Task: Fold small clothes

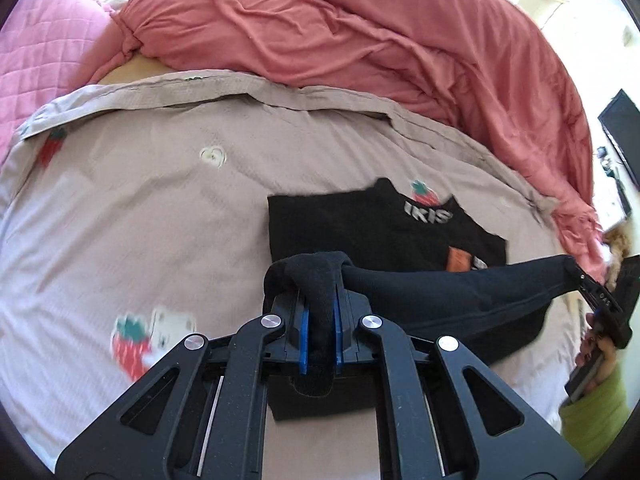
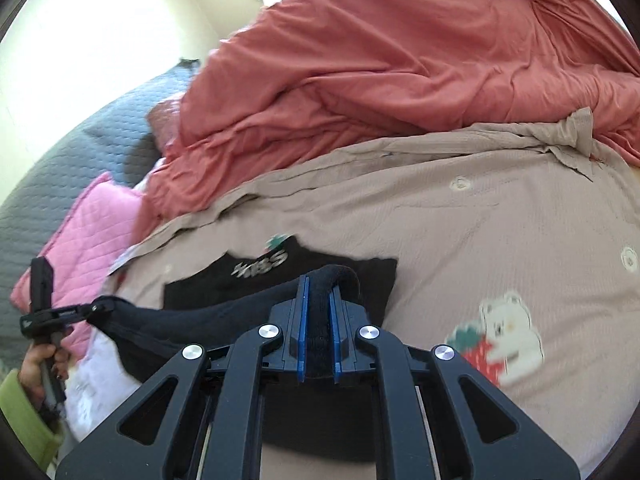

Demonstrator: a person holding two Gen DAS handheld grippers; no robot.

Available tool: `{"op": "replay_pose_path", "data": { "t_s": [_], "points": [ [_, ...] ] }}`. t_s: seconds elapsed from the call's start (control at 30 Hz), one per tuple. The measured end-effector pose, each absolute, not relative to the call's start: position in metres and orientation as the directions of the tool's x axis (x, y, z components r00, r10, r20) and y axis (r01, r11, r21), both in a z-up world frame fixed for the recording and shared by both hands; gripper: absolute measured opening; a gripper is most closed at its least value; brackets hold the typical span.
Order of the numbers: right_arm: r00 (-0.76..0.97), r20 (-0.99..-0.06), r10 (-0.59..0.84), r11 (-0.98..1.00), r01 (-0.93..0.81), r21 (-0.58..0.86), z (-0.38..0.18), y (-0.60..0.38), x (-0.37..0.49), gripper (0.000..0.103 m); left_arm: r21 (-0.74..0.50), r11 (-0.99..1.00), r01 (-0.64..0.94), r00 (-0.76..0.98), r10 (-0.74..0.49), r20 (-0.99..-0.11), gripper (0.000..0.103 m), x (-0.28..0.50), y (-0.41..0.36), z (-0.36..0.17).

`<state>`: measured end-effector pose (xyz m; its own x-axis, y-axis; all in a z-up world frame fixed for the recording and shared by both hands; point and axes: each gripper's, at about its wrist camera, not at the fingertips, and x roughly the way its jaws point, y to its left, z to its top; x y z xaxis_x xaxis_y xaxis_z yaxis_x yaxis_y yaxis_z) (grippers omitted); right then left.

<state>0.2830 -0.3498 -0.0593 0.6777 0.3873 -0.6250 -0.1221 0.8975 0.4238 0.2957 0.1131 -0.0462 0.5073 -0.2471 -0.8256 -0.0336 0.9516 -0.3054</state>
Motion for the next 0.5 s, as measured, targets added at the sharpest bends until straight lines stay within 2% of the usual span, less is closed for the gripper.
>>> {"op": "replay_pose_path", "data": {
  "t_s": [0.13, 0.17, 0.2, 0.23, 0.27, 0.33, 0.4, 0.43, 0.5],
  "points": [
    [0.631, -0.699, 0.336, 0.908, -0.021, 0.419, -0.094, -0.351, 0.319, 0.009, -0.28, 0.953, -0.115, 0.463, -0.198, -0.864, 0.006, 0.327, 0.112, -0.076],
    [0.588, -0.744, 0.317, 0.918, 0.008, 0.397, -0.11, -0.35, 0.33, 0.009, -0.272, 0.952, -0.14, 0.441, -0.186, -0.878, 0.018, 0.331, 0.113, -0.084],
    [0.567, -0.769, 0.295, 0.927, 0.024, 0.373, -0.118, -0.349, 0.334, 0.01, -0.268, 0.951, -0.156, 0.429, -0.179, -0.885, 0.044, 0.332, 0.114, -0.089],
    [0.542, -0.795, 0.273, 0.936, 0.042, 0.35, -0.13, -0.348, 0.339, 0.012, -0.263, 0.95, -0.169, 0.414, -0.174, -0.893, 0.054, 0.332, 0.116, -0.095],
    [0.525, -0.807, 0.271, 0.936, 0.051, 0.348, -0.139, -0.349, 0.341, 0.015, -0.27, 0.948, -0.167, 0.413, -0.182, -0.892, 0.06, 0.33, 0.119, -0.099],
    [0.534, -0.799, 0.275, 0.931, 0.058, 0.359, -0.141, -0.351, 0.337, 0.02, -0.297, 0.943, -0.153, 0.434, -0.206, -0.877, 0.061, 0.322, 0.128, -0.1],
    [0.554, -0.791, 0.258, 0.938, 0.054, 0.344, -0.139, -0.351, 0.331, 0.055, -0.309, 0.934, -0.179, 0.464, -0.197, -0.864, 0.063, 0.311, 0.142, -0.098],
    [0.575, -0.79, 0.212, 0.951, 0.066, 0.303, -0.134, -0.352, 0.326, 0.078, -0.317, 0.929, -0.192, 0.475, -0.195, -0.858, 0.064, 0.307, 0.148, -0.097],
    [0.63, -0.757, 0.171, 0.96, 0.066, 0.272, -0.121, -0.357, 0.314, 0.077, -0.291, 0.933, -0.213, 0.502, -0.151, -0.851, 0.069, 0.293, 0.156, -0.092]
  ]
}}
